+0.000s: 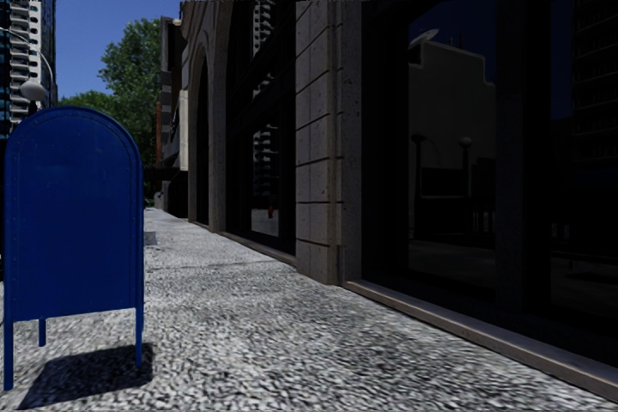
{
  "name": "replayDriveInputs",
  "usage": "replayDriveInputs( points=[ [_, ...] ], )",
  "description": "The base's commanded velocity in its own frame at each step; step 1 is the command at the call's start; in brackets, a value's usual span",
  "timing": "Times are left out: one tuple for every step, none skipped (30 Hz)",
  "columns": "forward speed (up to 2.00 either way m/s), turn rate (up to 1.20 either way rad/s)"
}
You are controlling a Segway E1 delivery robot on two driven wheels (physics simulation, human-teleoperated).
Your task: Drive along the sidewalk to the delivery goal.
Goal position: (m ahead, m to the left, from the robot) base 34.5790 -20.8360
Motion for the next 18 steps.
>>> replayDriveInputs(
  points=[
    [1.09,0.00],
    [1.09,0.00],
    [1.09,0.00],
    [1.09,0.00],
    [1.09,0.00],
    [1.09,0.00],
    [1.09,0.00],
    [1.09,0.00],
    [1.09,0.00],
    [1.09,0.00],
    [1.09,0.00],
    [1.09,0.11],
    [1.09,0.18],
    [1.09,0.18],
    [1.09,0.21],
    [1.09,0.21],
    [1.09,0.19],
    [1.09,0.19]
  ],
)
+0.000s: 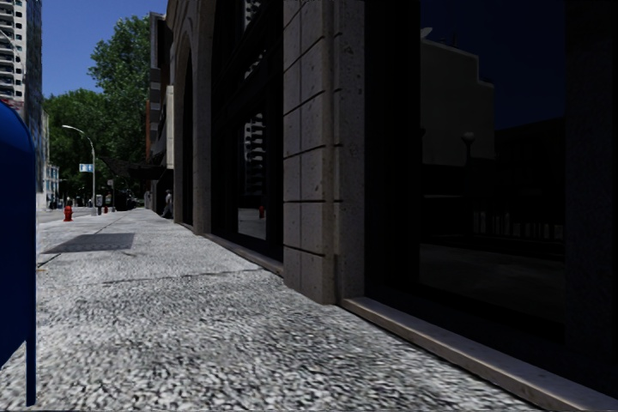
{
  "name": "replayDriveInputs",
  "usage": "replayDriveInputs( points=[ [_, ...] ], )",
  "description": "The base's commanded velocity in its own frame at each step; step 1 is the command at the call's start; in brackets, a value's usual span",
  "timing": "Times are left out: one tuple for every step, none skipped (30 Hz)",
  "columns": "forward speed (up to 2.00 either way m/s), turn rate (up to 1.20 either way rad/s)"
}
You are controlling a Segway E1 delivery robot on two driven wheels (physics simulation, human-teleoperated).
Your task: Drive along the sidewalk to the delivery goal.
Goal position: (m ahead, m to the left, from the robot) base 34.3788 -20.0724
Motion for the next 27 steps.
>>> replayDriveInputs(
  points=[
    [1.09,0.17],
    [1.11,0.16],
    [1.11,0.16],
    [1.12,0.16],
    [1.12,0.18],
    [1.12,0.31],
    [1.12,0.31],
    [1.11,0.45],
    [1.09,0.53],
    [1.07,0.58],
    [1.07,0.58],
    [1.07,0.59],
    [1.06,0.59],
    [1.06,0.59],
    [1.06,0.59],
    [1.06,0.59],
    [1.06,0.62],
    [1.06,0.66],
    [1.06,0.66],
    [1.06,0.67],
    [1.06,0.68],
    [1.06,0.68],
    [1.06,0.68],
    [1.06,0.68],
    [1.06,0.68],
    [1.06,0.68],
    [1.06,0.68]
  ],
)
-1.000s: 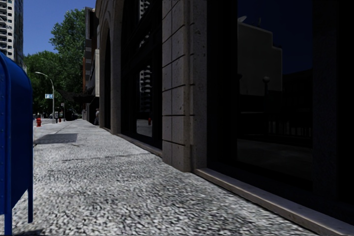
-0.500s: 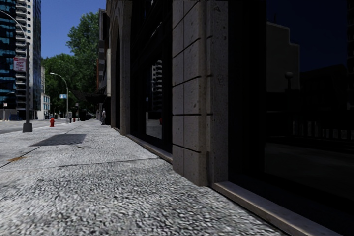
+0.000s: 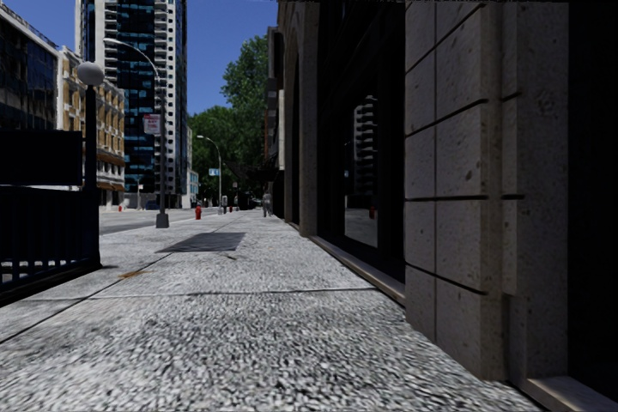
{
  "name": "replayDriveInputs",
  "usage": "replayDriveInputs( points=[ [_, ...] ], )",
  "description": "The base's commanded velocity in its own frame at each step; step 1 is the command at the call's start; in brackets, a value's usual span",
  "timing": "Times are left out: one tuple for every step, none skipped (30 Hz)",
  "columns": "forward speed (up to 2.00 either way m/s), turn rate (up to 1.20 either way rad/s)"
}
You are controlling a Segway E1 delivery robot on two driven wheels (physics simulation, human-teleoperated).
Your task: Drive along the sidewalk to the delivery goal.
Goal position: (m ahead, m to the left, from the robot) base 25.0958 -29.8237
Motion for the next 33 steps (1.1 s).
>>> replayDriveInputs(
  points=[
    [1.06,0.63],
    [1.08,0.60],
    [1.11,0.59],
    [1.11,0.59],
    [1.15,0.58],
    [1.22,0.58],
    [1.27,0.58],
    [1.27,0.58],
    [1.29,0.57],
    [1.34,0.56],
    [1.38,0.51],
    [1.38,0.51],
    [1.46,0.00],
    [1.53,0.00],
    [1.55,0.00],
    [1.55,0.00],
    [1.57,0.00],
    [1.57,0.00],
    [1.58,0.00],
    [1.58,0.00],
    [1.58,0.00],
    [1.58,0.00],
    [1.58,0.00],
    [1.58,0.00],
    [1.58,0.00],
    [1.63,0.00],
    [1.74,0.00],
    [1.74,0.00],
    [1.86,0.00],
    [2.00,0.00],
    [2.00,0.00],
    [2.00,0.00],
    [2.00,0.00]
  ],
)
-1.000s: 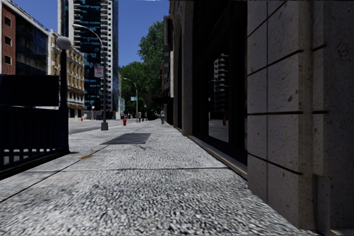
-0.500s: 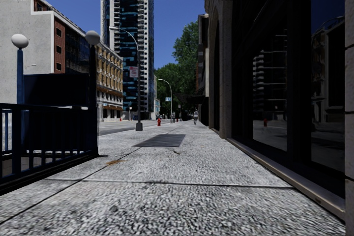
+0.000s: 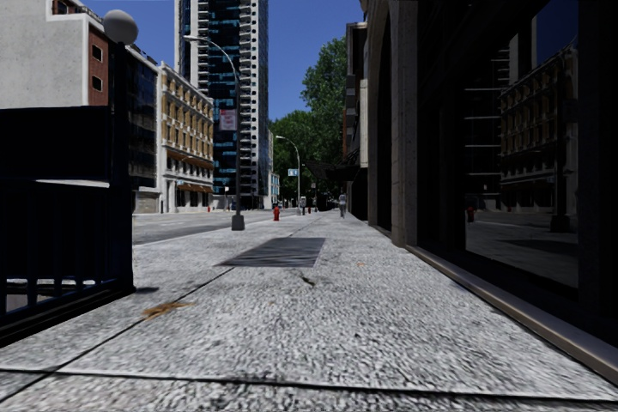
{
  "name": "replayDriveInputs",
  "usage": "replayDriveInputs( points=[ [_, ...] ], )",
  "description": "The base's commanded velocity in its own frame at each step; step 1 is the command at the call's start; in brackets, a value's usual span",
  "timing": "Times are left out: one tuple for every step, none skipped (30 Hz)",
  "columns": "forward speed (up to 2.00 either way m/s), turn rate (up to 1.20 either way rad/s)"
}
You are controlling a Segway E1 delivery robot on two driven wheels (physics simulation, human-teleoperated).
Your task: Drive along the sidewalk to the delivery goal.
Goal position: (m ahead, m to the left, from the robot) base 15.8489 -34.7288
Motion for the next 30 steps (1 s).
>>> replayDriveInputs(
  points=[
    [2.00,0.00],
    [2.00,0.00],
    [2.00,0.00],
    [2.00,0.00],
    [2.00,0.00],
    [2.00,0.01],
    [2.00,0.01],
    [2.00,0.15],
    [2.00,0.22],
    [2.00,0.26],
    [2.00,0.26],
    [2.00,0.29],
    [2.00,0.29],
    [2.00,0.29],
    [2.00,0.29],
    [2.00,0.29],
    [2.00,0.29],
    [2.00,0.29],
    [2.00,0.21],
    [2.00,0.16],
    [2.00,0.14],
    [2.00,0.13],
    [2.00,0.13],
    [2.00,0.12],
    [2.00,0.11],
    [2.00,0.10],
    [2.00,0.10],
    [2.00,0.10],
    [2.00,0.10],
    [2.00,0.10]
  ],
)
